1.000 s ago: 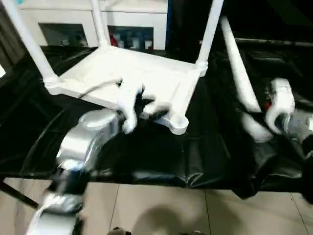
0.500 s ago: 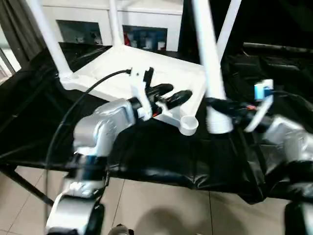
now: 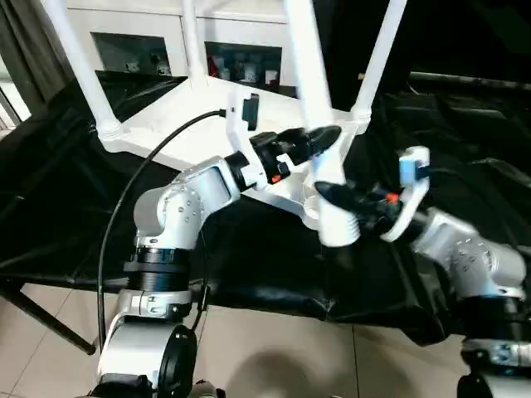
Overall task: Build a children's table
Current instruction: Pick table leg
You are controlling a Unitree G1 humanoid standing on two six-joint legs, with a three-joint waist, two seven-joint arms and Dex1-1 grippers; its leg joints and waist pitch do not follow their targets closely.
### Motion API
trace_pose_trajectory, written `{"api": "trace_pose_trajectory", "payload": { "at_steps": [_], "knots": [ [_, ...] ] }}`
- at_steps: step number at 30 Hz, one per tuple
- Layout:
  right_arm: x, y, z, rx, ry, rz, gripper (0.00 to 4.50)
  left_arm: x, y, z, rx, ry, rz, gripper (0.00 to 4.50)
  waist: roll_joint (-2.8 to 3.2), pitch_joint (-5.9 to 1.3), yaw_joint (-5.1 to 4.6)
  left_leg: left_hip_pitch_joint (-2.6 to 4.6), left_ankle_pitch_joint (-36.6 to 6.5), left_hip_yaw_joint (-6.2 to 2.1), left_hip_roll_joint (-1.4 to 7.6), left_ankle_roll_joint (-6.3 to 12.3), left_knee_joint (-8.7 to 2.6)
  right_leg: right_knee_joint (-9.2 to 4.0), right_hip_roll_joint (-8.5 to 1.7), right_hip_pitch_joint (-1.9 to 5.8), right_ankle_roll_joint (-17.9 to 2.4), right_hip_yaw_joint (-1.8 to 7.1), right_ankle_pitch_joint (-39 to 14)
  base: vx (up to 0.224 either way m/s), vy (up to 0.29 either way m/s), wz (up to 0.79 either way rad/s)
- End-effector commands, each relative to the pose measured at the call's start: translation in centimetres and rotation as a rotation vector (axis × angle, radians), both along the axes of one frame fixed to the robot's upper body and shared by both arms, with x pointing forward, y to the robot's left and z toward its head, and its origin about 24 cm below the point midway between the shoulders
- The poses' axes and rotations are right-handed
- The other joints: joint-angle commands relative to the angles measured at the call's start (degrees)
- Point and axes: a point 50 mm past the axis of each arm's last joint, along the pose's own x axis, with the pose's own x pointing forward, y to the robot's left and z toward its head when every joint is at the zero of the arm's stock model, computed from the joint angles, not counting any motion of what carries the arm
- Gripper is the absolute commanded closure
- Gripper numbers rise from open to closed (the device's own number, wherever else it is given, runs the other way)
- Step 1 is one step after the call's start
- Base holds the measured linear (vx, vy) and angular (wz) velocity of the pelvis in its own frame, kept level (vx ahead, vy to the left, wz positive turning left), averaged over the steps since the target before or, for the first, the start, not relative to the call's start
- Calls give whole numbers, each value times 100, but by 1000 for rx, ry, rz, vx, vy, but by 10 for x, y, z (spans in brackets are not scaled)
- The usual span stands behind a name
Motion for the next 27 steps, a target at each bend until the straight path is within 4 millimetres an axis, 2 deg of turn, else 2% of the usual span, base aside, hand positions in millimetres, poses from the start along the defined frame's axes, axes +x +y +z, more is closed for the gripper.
{"api": "trace_pose_trajectory", "payload": {
  "at_steps": [1,4,5,16,20,27],
  "knots": [
    [-2,2,8,-8,-37,18,263,0,-1,6,-8,-1,-16,18,-112,-490,13,108,-787,-46,71,192,-375,-427,-231,316,-1070,166,-1309,0,0,0],
    [-2,3,8,-14,-33,15,263,-1,-1,6,-11,1,-27,28,-112,-503,15,104,-615,-39,73,271,-361,-392,-225,325,-1170,170,-965,0,0,0],
    [-2,3,8,-17,-30,15,263,-1,-1,6,-11,2,-32,46,-116,-499,14,100,-608,-37,71,279,-362,-392,-227,328,-1185,170,-949,0,0,0],
    [-2,3,7,-33,-19,16,263,-1,0,6,-19,11,-41,136,-114,-484,15,104,-751,-38,70,195,-374,-422,-236,334,-1098,168,-1229,0,0,0],
    [-3,4,7,-45,-13,34,263,-3,-1,6,-27,7,-65,165,-130,-488,16,100,-688,-35,70,213,-368,-414,-234,336,-1114,171,-1135,0,0,0],
    [-4,5,5,-55,-10,44,263,-4,-2,5,-21,8,-78,212,-124,-490,19,99,-660,-34,70,234,-364,-404,-236,338,-1138,170,-1106,0,0,0]
  ]
}}
